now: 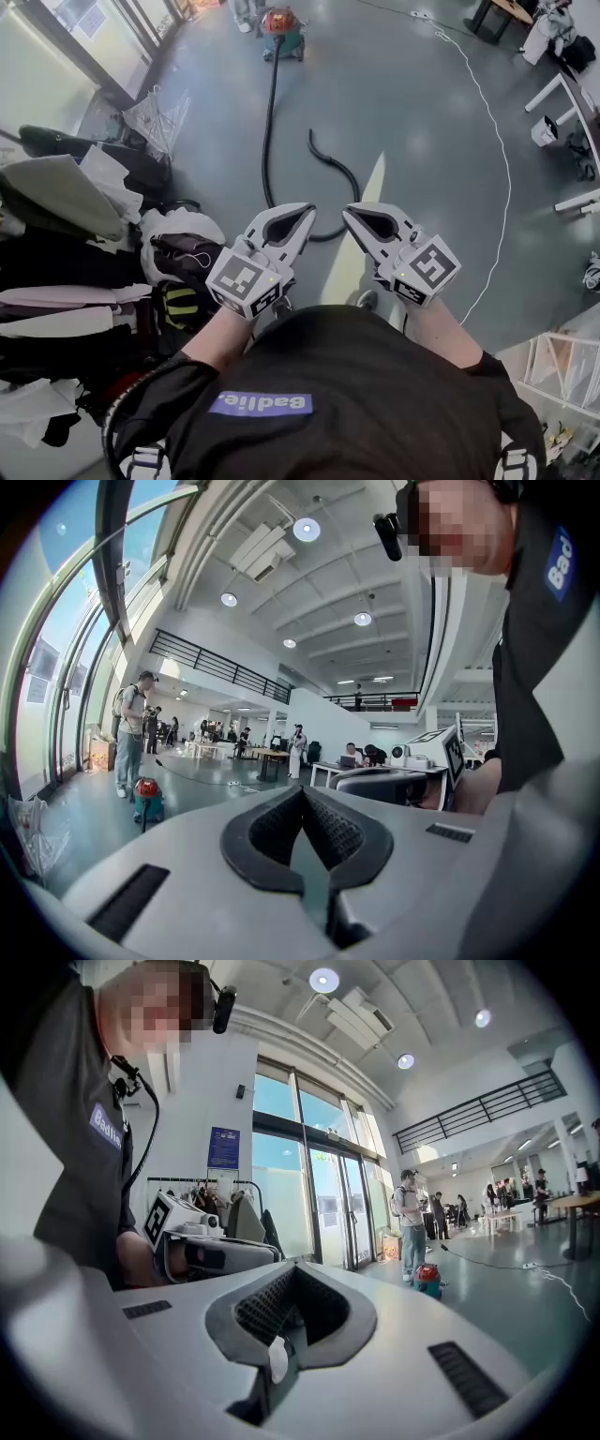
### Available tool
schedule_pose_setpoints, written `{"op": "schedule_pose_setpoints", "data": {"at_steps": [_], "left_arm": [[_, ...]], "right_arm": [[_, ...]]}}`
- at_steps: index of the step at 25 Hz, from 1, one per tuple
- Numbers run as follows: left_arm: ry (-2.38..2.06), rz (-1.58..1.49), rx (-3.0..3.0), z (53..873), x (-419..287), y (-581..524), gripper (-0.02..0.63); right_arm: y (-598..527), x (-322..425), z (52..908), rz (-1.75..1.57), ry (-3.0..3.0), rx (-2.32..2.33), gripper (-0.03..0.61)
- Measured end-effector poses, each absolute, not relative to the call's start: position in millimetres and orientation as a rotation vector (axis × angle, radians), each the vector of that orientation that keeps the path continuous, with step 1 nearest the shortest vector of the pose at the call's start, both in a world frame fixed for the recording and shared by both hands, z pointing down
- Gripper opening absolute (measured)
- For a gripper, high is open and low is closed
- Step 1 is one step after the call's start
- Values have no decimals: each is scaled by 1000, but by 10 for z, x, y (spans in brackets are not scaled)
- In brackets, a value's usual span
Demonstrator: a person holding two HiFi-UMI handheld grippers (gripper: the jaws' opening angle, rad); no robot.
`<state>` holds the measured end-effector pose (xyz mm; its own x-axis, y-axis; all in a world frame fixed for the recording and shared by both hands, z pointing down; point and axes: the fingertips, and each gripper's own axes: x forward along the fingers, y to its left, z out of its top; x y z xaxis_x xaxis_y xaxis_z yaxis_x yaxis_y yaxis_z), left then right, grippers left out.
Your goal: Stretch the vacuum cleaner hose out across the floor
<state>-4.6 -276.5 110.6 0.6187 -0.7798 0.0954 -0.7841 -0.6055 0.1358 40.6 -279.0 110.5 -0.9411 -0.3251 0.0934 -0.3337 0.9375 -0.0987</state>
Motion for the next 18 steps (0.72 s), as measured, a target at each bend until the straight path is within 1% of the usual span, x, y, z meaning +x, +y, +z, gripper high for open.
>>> {"op": "schedule_pose_setpoints", "data": {"at_steps": [7,15,18], "left_arm": [[-1285,64,2666,1158,189,-2961,9],[-1289,118,2680,1124,815,-3279,9],[-1325,119,2668,1150,932,-3421,9]], "right_arm": [[-2931,658,1128,235,-3042,499,-6],[-3201,1271,1109,283,-3098,435,-6],[-3353,1377,1181,296,-3103,384,-6]]}}
